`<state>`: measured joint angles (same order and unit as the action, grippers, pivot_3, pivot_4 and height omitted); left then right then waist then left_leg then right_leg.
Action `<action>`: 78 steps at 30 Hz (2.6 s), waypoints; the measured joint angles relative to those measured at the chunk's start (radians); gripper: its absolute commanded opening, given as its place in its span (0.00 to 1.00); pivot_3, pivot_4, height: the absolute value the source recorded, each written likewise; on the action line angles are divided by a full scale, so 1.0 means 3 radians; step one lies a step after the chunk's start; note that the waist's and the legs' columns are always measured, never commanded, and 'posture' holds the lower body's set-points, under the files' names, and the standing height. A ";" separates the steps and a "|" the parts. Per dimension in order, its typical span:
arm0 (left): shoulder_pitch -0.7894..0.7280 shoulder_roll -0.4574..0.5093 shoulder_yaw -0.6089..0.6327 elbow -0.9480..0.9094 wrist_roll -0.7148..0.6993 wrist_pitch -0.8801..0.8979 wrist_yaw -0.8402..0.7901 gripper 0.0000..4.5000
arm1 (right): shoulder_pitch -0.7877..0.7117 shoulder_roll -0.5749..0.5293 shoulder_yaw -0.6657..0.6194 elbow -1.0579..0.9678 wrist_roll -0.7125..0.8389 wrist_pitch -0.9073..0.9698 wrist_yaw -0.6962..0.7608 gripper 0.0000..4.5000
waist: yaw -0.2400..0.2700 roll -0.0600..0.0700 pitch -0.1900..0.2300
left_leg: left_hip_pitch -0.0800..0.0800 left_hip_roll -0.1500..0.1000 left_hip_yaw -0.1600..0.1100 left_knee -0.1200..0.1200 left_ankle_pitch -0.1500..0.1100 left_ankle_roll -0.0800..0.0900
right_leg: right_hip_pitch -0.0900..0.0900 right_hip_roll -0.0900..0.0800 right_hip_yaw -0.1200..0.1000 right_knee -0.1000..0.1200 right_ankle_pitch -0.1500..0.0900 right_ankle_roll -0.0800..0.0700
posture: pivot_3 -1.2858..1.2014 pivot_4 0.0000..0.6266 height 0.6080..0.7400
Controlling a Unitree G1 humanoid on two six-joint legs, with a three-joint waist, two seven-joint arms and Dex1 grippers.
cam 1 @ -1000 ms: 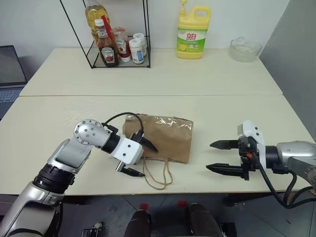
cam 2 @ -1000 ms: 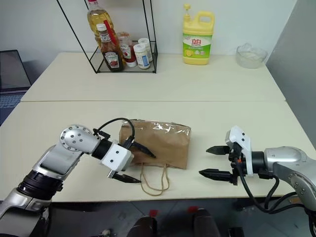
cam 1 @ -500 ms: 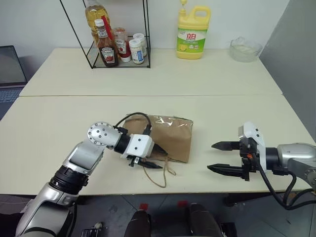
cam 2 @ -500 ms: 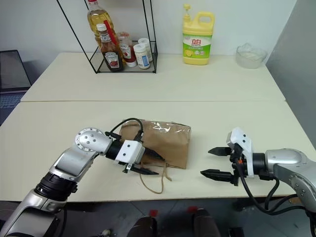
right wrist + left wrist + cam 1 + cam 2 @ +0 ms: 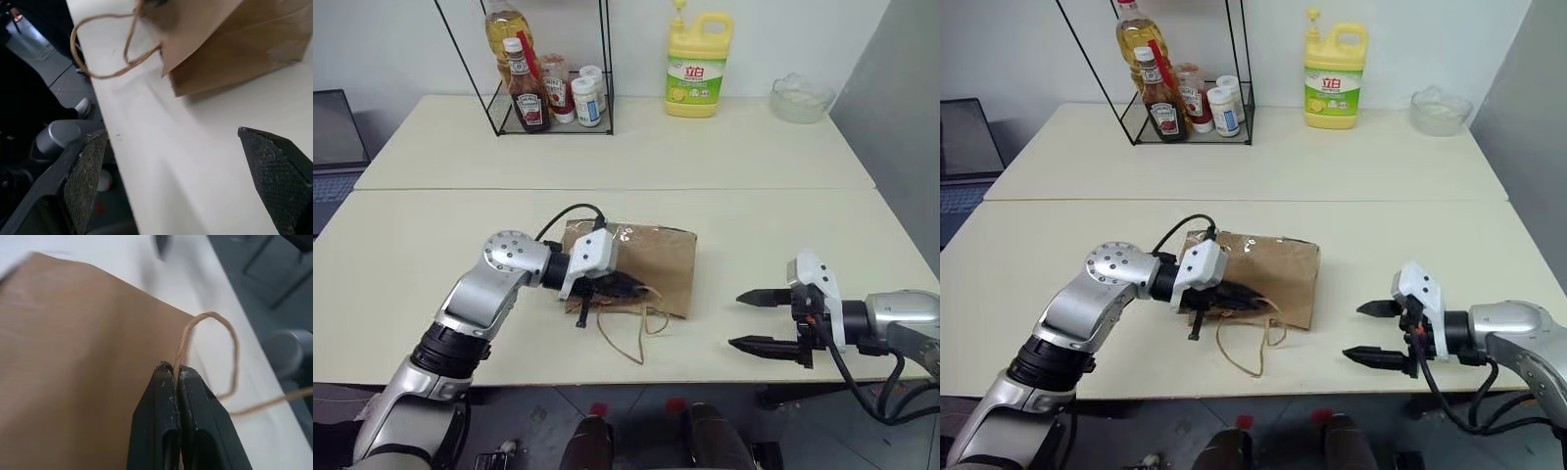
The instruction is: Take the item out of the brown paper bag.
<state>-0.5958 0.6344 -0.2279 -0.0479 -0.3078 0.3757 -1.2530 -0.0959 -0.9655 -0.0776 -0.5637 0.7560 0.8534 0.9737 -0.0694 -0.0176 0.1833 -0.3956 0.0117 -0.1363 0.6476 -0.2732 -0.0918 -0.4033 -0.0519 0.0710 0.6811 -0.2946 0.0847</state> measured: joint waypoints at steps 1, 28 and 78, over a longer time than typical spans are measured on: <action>-0.0048 -0.0032 0.0030 0.0031 -0.0001 0.0049 0.0079 0.01 | 0.0001 0.0000 0.0019 -0.0027 0.0000 -0.0016 0.0021 1.00 | -0.0001 0.0000 0.0000 | 0.0000 0.0000 0.0000 0.0000 0.0000 0.0000 | 0.0000 0.0000 0.0000 0.0000 0.0000 0.0000 | 0.52 0.24 1.00; -0.0166 -0.0369 0.0123 0.0181 0.0039 0.0386 0.0647 0.01 | -0.1047 0.1209 0.0799 -0.0243 0.0402 -0.0085 -0.0280 1.00 | -0.0016 0.0001 -0.0001 | 0.0003 -0.0001 -0.0004 0.0000 0.0006 -0.0010 | 0.0001 -0.0001 -0.0002 0.0002 0.0000 0.0000 | 0.52 0.24 1.00; -0.0728 -0.0516 0.0349 0.0442 -0.0221 0.1361 0.1193 0.00 | -0.1331 0.1692 0.1962 0.1699 -0.2244 -0.2473 0.0147 0.01 | -0.0048 0.0001 -0.0001 | 0.0004 -0.0001 -0.0005 0.0000 0.0008 -0.0015 | -0.0001 -0.0002 -0.0003 0.0003 0.0000 0.0000 | 0.52 0.24 1.00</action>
<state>-0.8143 0.4794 -0.1233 0.0846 -0.3740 0.7841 -0.8952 -0.4953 -0.4579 0.5109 -0.0539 0.0828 0.1115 1.0179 -0.0838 -0.0173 0.1829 -0.3944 0.0114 -0.1379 0.6476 -0.2708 -0.0962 -0.4035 -0.0524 0.0699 0.6821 -0.2946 0.0847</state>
